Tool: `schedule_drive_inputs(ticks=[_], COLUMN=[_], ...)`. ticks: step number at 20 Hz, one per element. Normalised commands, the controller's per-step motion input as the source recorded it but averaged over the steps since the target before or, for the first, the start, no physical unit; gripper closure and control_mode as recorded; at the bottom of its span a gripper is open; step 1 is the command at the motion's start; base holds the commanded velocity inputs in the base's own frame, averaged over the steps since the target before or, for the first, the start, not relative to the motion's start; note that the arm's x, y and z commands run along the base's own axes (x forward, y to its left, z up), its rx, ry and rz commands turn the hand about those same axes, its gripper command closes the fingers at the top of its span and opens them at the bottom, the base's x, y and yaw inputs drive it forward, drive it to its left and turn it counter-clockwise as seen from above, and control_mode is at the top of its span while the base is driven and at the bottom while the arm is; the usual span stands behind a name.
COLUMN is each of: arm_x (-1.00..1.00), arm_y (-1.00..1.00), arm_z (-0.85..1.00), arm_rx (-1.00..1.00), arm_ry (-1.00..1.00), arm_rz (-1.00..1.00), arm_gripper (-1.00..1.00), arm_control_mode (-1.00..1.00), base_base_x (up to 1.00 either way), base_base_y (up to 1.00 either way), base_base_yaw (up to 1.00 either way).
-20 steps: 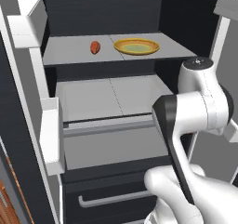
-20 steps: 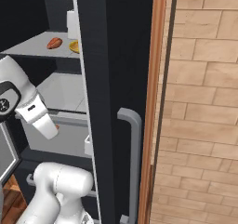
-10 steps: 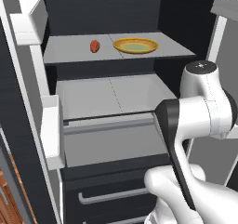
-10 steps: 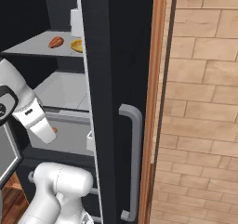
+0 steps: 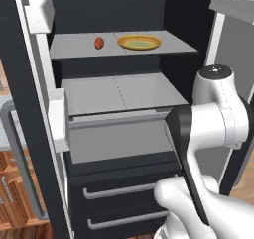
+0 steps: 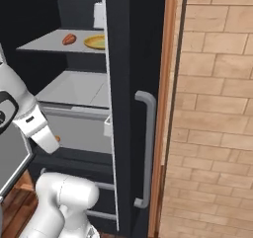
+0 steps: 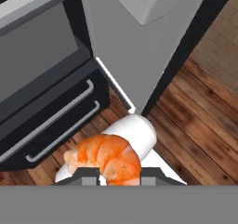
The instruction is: Retrieve the shrimp from the fridge and place it on the cutting board.
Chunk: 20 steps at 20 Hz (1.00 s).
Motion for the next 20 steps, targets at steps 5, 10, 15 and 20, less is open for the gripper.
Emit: schedule_drive_inputs(ticks=[5,10,15,20], arm_x=[0.00,0.00,0.00,0.00], arm_y=[0.00,0.00,0.00,0.00], arm_z=[0.00,0.00,0.00,0.00], arm_rx=[0.00,0.00,0.00,0.00], arm_ry=[0.00,0.00,0.00,0.00], arm_rz=[0.00,0.00,0.00,0.00], arm_gripper=[1.00,1.00,1.00,1.00], arm_control_mode=[1.00,1.00,1.00,1.00], base_base_x=[-0.47,-0.37,-0.42,-0.57], base_base_y=[0.42,0.69,0.61,0.46], base_base_yaw=[0.01,0.07,0.06,0.02])
